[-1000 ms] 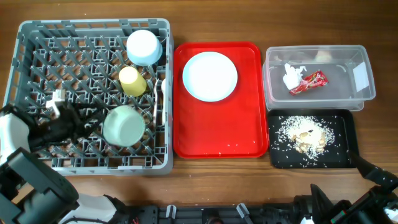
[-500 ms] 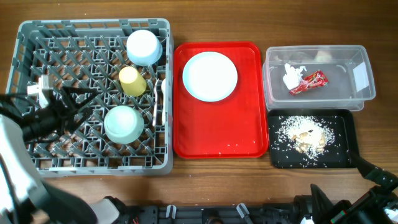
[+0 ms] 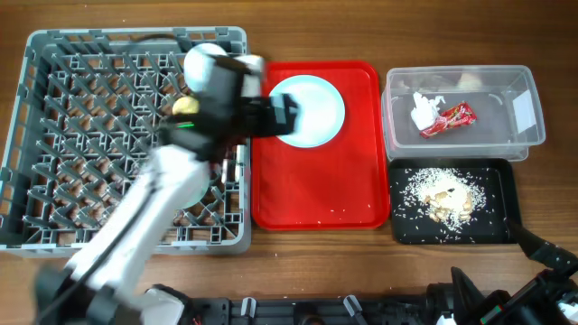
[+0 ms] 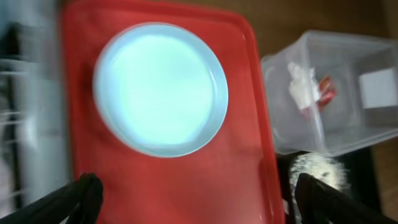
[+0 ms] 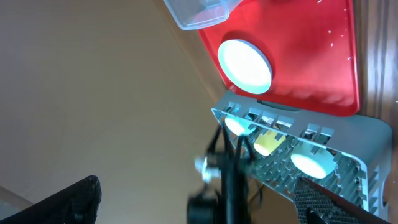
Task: Sort waste into correct bins and load items into the dishwasher rack
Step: 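Move the left gripper to the teal plate on the red tray, then grasp the edge of the teal plate with the left gripper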
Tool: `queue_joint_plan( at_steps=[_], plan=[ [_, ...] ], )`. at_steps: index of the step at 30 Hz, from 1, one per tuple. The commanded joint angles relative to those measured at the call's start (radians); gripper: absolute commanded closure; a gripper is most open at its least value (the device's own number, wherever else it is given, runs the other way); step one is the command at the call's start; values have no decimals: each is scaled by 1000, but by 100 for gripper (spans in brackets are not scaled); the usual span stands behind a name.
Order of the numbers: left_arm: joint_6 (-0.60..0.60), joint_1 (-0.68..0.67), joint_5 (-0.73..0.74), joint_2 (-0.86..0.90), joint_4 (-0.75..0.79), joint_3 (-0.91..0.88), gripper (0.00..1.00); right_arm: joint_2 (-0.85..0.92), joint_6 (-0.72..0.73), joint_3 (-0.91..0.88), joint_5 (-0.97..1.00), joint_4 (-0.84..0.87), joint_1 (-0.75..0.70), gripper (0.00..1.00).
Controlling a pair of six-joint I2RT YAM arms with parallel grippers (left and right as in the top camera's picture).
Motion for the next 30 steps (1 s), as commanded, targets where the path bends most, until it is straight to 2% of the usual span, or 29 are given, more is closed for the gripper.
queue_joint_plan(
  at_steps=[1, 5, 8, 11, 13, 14, 16, 20, 21, 22, 26, 27, 30],
  plan=[
    [-67, -124, -200, 214, 124, 3, 0, -3, 10, -1, 19, 1, 1, 0],
    [-68, -153, -136, 418, 282, 3, 0, -3, 10, -1, 19, 1, 1, 0],
    [-68, -157, -16, 464, 323, 3, 0, -3, 10, -1, 19, 1, 1, 0],
    [-67, -177, -5, 467, 323, 3, 1, -3, 10, -1, 19, 1, 1, 0],
    [-67, -203, 7, 467, 317, 3, 8, -3, 10, -1, 19, 1, 1, 0],
    [-67, -226, 14, 467, 310, 2, 19, -3, 10, -1, 19, 1, 1, 0],
    [-65, -262, 13, 467, 307, 2, 26, -3, 10, -1, 19, 1, 1, 0],
    [-63, -337, 13, 467, 312, 2, 48, -3, 10, -1, 19, 1, 1, 0],
    [-63, -355, 13, 466, 314, 2, 54, -3, 10, -1, 19, 1, 1, 0],
    [-63, -367, 15, 465, 320, 2, 65, -3, 10, -1, 19, 1, 1, 0],
    [-32, -352, 16, 413, 332, 2, 70, -3, 10, -1, 19, 1, 1, 0],
    [2, -337, 16, 386, 331, 2, 78, -3, 10, -1, 19, 1, 1, 0],
    [17, -280, 16, 291, 321, 2, 79, -3, 10, -1, 19, 1, 1, 1]
  ],
)
